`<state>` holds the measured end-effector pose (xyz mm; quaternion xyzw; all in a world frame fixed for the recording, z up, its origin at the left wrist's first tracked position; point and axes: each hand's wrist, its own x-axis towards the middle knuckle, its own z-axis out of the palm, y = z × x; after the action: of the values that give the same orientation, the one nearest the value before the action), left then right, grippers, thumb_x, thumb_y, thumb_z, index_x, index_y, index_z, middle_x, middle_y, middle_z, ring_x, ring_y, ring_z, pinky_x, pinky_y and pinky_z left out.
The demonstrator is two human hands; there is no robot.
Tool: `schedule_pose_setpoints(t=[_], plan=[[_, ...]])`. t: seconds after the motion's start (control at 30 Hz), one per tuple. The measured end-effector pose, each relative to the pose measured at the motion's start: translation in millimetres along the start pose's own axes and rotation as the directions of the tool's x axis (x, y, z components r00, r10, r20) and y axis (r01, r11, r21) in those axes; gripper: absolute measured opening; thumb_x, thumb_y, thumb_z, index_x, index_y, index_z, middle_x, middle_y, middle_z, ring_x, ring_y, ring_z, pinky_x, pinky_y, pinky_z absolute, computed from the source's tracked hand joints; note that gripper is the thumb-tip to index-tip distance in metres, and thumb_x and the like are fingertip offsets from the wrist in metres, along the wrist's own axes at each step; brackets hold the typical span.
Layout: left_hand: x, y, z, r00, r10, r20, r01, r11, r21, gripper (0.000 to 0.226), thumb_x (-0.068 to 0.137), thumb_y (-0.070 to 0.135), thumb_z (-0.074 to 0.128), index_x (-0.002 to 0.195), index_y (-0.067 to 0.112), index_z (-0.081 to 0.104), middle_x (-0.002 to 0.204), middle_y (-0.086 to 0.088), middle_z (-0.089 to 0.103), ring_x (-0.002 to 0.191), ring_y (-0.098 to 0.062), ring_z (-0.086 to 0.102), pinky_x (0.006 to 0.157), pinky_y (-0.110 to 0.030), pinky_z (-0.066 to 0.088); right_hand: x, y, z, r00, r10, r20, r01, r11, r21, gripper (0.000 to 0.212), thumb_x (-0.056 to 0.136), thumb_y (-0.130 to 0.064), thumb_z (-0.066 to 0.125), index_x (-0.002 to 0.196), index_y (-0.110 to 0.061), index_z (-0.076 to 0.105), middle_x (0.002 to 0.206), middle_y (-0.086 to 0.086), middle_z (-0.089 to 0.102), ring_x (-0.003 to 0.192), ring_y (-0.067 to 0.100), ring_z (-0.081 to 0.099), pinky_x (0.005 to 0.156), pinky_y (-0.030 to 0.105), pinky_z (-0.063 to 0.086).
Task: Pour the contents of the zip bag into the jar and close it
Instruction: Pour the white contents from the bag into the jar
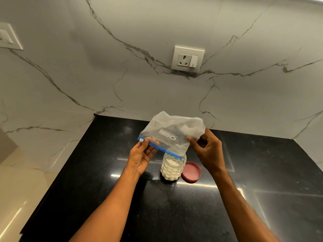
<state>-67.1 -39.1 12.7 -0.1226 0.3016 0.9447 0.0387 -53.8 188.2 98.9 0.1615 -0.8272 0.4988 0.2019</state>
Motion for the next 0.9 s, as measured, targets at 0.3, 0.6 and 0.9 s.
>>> schedule_pose_setpoints(t=[0.3,0.6,0.9], plan=[[4,-6,-3,1.0,0.0,-0.019,-0.001,0.999,-0.032,0.026,0.08,0.014,0.065,0.105,0.009,0.067,0.091,-0.011,0.078,0.085,-0.023,0.077,0.07,-0.035,0.064,2,7,7,0.902,0.299,0.312,-0.281,0.954,-0.101,0.064,0.079,-0.015,0.078,0.135,-0.02,0.047,0.125,-0.003,0.065,0.106,0.008,0.064,0.092,0.03,0.055],[3,-4,-2,1.0,-0.001,-0.019,0.0,0.999,-0.033,0.016,0.097,0.007,0.056,0.106,0.009,0.069,0.1,-0.013,0.076,0.092,-0.025,0.076,0.081,-0.04,0.062,-3,20,24,0.881,0.412,0.231,-0.378,0.908,-0.179,0.027,0.081,-0.014,0.076,0.108,-0.011,0.072,0.1,0.003,0.075,0.087,0.009,0.069,0.083,0.027,0.058],[1,-1,1,1.0,-0.004,-0.023,0.004,1.0,0.001,0.025,0.083,0.013,0.066,0.108,0.01,0.068,0.101,-0.013,0.076,0.091,-0.024,0.076,0.072,-0.035,0.064,-5,15,27,0.906,0.389,0.167,-0.355,0.913,-0.201,0.026,0.084,-0.011,0.074,0.108,-0.005,0.071,0.105,0.01,0.074,0.085,0.009,0.065,0.075,0.014,0.054]])
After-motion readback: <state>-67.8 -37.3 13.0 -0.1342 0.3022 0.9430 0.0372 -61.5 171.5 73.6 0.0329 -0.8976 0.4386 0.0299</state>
